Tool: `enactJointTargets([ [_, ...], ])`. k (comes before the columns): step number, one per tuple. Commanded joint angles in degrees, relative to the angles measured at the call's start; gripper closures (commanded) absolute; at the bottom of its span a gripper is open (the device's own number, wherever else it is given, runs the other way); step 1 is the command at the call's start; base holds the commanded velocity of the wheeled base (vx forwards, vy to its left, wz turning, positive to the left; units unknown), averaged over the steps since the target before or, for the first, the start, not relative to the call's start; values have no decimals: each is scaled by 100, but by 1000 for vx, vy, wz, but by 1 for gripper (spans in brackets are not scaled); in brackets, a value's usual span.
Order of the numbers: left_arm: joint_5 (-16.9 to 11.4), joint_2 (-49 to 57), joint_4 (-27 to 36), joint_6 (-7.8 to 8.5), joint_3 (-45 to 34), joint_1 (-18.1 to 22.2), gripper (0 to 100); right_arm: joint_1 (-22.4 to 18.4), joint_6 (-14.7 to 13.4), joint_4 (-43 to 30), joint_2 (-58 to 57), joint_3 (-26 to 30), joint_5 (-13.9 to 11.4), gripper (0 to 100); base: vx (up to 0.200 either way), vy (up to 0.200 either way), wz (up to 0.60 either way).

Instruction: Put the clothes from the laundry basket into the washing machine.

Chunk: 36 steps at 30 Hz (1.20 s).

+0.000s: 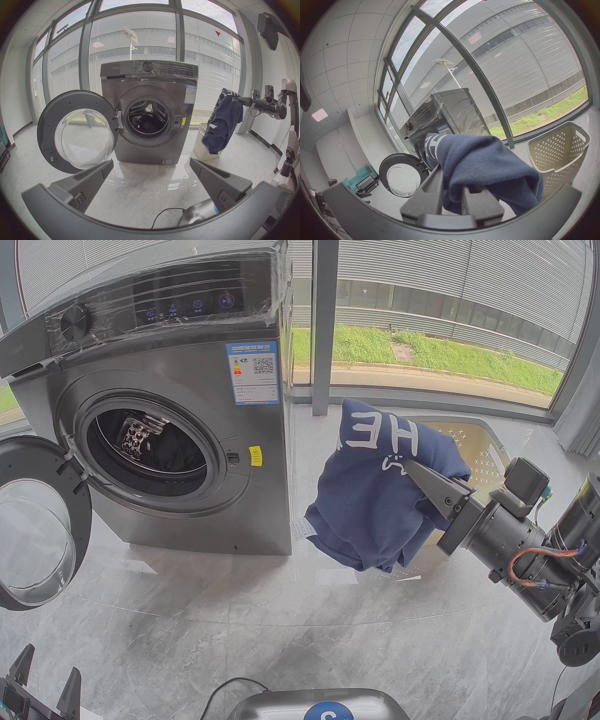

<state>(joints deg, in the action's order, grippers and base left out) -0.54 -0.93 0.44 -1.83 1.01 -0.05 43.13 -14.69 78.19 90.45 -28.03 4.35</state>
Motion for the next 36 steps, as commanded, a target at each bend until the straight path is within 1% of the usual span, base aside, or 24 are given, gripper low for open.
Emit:
enactJointTargets([
  [1, 1, 40, 0, -2, -75, -4, 0, 2, 1, 3, 16, -1, -5, 100, 0, 0, 0],
  [16, 10, 40, 0, -2, -75, 5, 0, 2, 1, -6, 34, 25, -13, 100, -200, 0, 0],
  [22, 1, 40, 0, -2, -75, 5, 0, 2, 1, 3, 60, 34, -13, 100, 0, 0, 0],
  [36, 1, 40, 0, -2, -75, -4, 0, 2, 1, 3, 51, 34, -5, 100, 0, 200, 0],
])
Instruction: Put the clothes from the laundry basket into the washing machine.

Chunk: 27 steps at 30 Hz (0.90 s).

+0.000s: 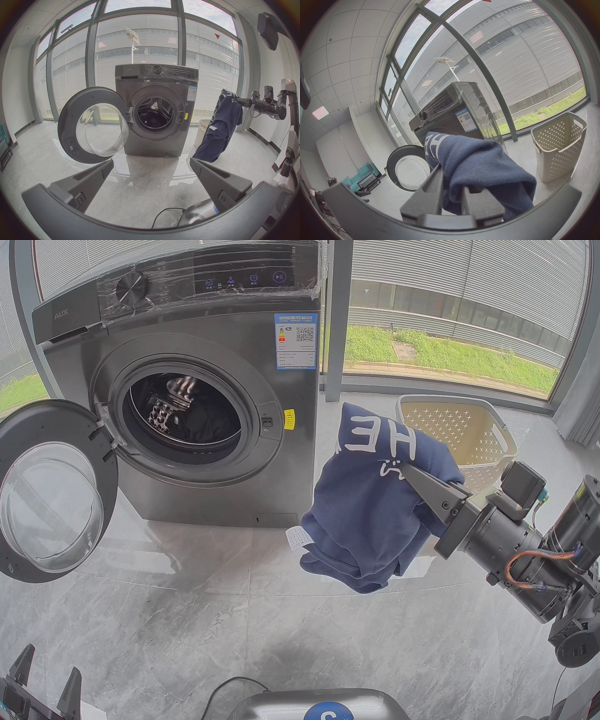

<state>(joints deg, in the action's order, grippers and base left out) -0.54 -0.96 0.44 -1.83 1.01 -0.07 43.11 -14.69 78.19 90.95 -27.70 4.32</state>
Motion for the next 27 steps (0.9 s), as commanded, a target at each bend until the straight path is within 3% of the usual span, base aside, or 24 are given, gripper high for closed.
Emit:
enactJointTargets([
  [1, 1, 44, 0, -2, -75, -1, 0, 5, 1, 3, 1, 1, -1, 100, 0, 200, 0],
  [7, 10, 44, 0, -2, -75, -1, 0, 5, 1, 3, -8, -8, 8, 100, 0, 200, 0],
  [25, 10, 44, 0, -2, -75, -1, 0, -4, -8, 3, 1, 1, 8, 100, -33, 0, 0],
  [27, 1, 44, 0, -2, -75, -1, 0, -4, -8, 3, 1, 1, 8, 100, 0, 200, 0],
])
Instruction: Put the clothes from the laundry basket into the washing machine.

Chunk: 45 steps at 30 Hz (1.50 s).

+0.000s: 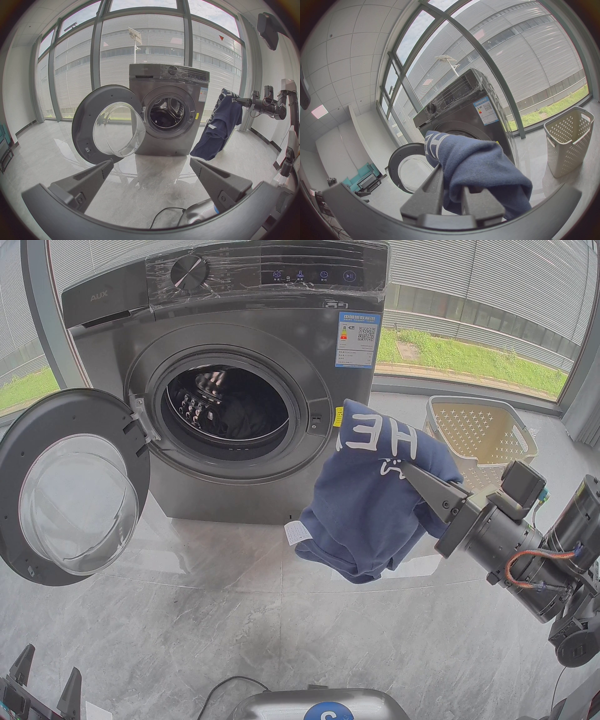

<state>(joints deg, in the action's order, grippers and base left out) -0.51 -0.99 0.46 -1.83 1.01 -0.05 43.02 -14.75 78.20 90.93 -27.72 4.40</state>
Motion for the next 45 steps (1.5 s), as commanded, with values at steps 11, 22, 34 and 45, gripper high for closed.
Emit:
enactJointTargets([
  [11, 7, 46, -2, -2, -75, 5, 0, -13, -2, 2, 4, 4, -1, 100, 0, 200, 0],
  [22, -2, 46, -2, -2, -75, -4, 0, -31, -10, -7, 4, 4, -1, 100, 0, 91, 0],
  [34, -2, 46, -2, -2, -75, -4, 0, -31, -10, -7, 13, 30, -9, 100, 0, 0, 0],
  [45, -2, 46, -2, -2, -75, -4, 0, -31, -19, -7, 13, 30, -9, 100, 0, 200, 0],
])
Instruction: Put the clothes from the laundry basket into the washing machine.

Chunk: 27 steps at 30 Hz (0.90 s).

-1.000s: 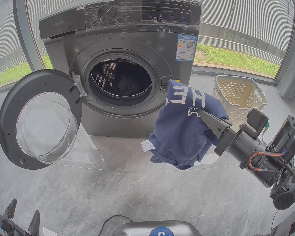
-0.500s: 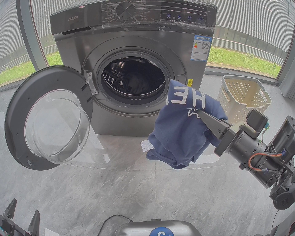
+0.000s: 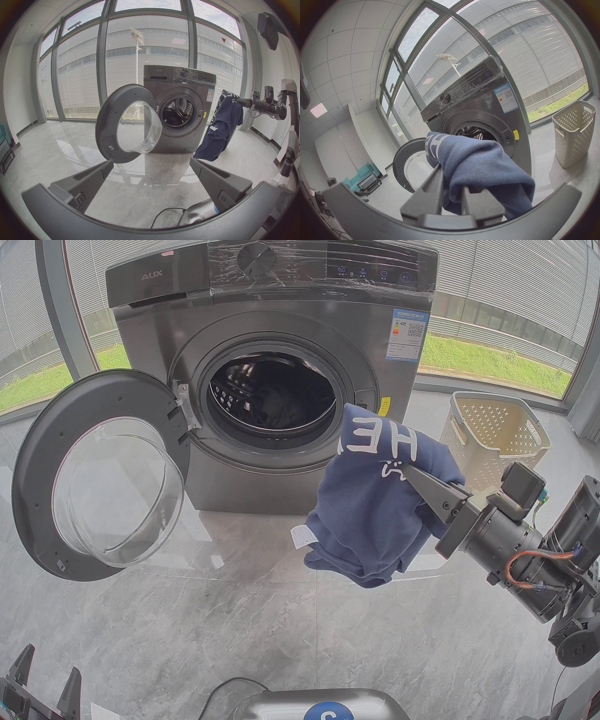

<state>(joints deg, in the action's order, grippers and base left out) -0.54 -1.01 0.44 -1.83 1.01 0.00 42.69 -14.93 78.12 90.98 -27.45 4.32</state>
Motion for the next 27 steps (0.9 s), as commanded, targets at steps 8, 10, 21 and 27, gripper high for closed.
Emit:
enactJointTargets([
  [8, 1, 48, 0, -2, -75, -9, 0, 2, -10, 2, 8, 3, -1, 100, 0, 25, 0],
  [10, 1, 48, 0, -2, -75, 0, 0, 2, -10, 2, 8, 3, -1, 100, 0, 0, 0],
  [21, 10, 48, 0, -2, -75, -9, 0, 2, -1, 2, 8, 30, -1, 100, 91, 0, 0],
  [27, 10, 48, 0, 7, -75, 0, 0, 2, -10, 2, 8, 38, -10, 100, 33, 0, 0],
])
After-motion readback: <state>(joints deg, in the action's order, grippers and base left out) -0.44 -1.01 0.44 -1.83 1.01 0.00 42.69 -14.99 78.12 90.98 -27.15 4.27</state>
